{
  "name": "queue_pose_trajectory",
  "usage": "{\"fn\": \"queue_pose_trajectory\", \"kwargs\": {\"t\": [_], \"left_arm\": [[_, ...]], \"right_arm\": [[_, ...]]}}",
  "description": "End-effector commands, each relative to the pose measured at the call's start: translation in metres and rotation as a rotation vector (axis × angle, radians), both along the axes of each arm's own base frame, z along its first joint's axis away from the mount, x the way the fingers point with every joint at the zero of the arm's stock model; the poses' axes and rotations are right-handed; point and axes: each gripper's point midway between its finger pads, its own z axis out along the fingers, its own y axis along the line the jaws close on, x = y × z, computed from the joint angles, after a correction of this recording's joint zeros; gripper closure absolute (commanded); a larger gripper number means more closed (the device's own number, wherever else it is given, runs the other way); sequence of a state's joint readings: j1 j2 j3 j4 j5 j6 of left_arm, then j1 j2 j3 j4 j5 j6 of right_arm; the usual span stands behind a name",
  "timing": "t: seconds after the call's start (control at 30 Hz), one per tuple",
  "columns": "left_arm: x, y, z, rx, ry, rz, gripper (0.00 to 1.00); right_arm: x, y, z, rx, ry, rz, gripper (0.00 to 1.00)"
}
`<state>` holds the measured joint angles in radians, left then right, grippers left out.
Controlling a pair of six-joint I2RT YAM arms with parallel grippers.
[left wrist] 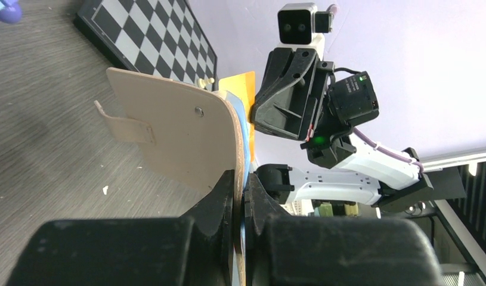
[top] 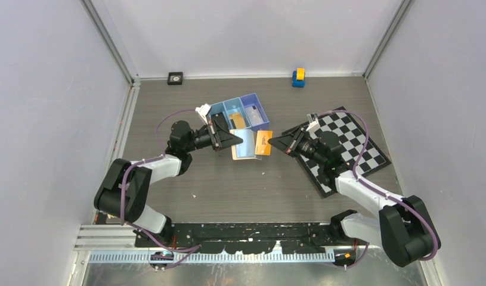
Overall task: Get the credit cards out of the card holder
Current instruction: Remove the credit card from the card holder, then place the credit card in the storage box.
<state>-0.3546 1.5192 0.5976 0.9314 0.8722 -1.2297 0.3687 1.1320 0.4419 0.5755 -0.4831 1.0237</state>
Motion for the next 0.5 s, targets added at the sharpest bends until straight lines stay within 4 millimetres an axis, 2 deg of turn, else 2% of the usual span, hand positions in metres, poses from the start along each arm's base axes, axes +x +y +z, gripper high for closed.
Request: {"fn": "queue_pose_trajectory", "kwargs": {"t": [0.0, 0.47], "left_arm": [[0.002, 0.009, 0.011, 0.036, -0.069, 0.046, 1.0], [0.003, 0.04, 0.012, 0.242, -0.126, 0.234, 1.0]], "right_arm": [[0.002, -0.005, 0.013, 0.005, -0.061, -0.021, 1.0], [0.006, -0.011, 0.016, -0.042, -0.083, -0.049, 0.99]]}}
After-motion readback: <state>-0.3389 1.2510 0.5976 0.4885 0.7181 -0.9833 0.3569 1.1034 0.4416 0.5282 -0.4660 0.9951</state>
